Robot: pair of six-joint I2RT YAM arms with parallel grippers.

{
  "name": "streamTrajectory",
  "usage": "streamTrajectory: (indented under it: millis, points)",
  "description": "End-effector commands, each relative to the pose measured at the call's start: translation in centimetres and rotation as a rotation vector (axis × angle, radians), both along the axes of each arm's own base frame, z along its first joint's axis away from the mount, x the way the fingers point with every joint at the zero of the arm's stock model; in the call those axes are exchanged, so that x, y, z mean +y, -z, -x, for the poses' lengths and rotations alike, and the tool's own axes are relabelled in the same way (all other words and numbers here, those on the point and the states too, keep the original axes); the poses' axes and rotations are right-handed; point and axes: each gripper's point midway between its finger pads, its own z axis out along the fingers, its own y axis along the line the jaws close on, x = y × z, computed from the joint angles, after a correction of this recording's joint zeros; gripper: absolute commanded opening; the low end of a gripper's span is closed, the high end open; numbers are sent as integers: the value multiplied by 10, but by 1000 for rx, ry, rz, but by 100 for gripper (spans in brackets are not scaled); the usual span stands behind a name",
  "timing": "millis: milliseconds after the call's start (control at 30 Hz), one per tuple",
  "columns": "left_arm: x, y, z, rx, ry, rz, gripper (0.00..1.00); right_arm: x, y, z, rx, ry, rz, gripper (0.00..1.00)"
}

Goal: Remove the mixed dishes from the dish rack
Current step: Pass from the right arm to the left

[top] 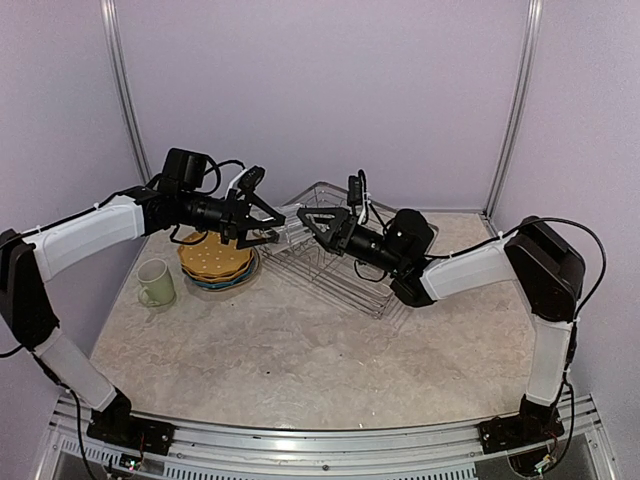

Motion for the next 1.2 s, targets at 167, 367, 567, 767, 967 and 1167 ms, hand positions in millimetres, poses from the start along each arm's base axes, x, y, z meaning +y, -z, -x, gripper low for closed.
streamTrajectory:
  millis: [167, 367, 567, 767, 967, 1167]
  points:
    - [8, -16, 0, -81, -31, 29, 53, 9, -21, 11, -46, -45, -82, 0]
    - [8, -19, 0, -76, -22, 49, 35, 11, -20, 10, -41, -45, -89, 0]
    - [8, -18, -1, -65, -13, 59, 13, 11, -18, 10, -34, -47, -91, 0]
    - [10, -17, -3, -69, -23, 56, 0, 12, -15, 11, -34, -48, -73, 16]
    - [14, -17, -6, -76, -42, 48, 0, 5, -9, 9, -27, -19, -48, 51]
    - [17, -18, -9, -83, -54, 48, 0, -8, -1, 3, -11, 31, -10, 73]
